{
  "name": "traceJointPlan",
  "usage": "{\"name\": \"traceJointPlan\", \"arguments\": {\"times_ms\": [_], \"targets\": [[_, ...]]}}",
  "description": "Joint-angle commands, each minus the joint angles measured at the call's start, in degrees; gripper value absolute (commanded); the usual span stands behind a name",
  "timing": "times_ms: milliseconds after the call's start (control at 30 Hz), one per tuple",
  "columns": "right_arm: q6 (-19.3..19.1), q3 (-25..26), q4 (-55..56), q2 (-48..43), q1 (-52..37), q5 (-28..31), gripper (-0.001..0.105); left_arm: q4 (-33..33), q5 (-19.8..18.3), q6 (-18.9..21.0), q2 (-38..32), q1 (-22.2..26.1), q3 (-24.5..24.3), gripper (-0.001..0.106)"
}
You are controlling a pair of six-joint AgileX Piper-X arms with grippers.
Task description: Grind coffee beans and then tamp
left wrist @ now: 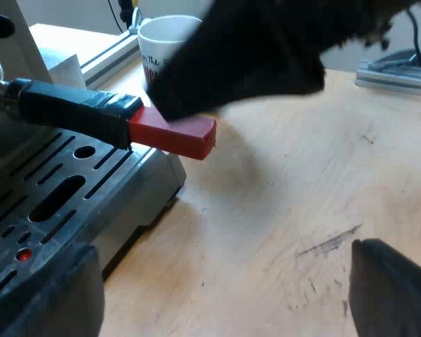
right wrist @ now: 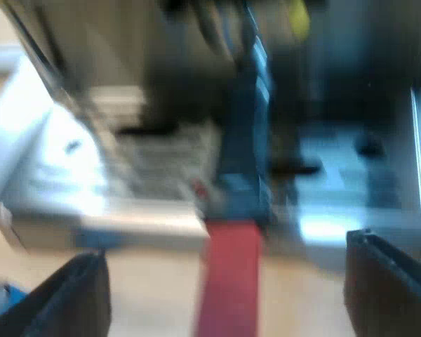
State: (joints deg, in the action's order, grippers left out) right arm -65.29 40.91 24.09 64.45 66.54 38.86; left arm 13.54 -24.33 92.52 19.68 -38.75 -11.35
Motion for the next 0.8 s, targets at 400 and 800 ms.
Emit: {"name": "traceJointPlan", "arguments": {"times_ms": [400,800], "targets": [[0.82,2.41,4.26,0.36,-5.23,-10.88,0.07,-1.44,-0.4,0.12,-0.08,-0.37,-0.1,0.073],[0.76,2.41,3.05,5.37,-5.23,-8.99,0.07,-1.44,-0.4,0.12,-0.08,-0.37,-0.1,0.073]]}}
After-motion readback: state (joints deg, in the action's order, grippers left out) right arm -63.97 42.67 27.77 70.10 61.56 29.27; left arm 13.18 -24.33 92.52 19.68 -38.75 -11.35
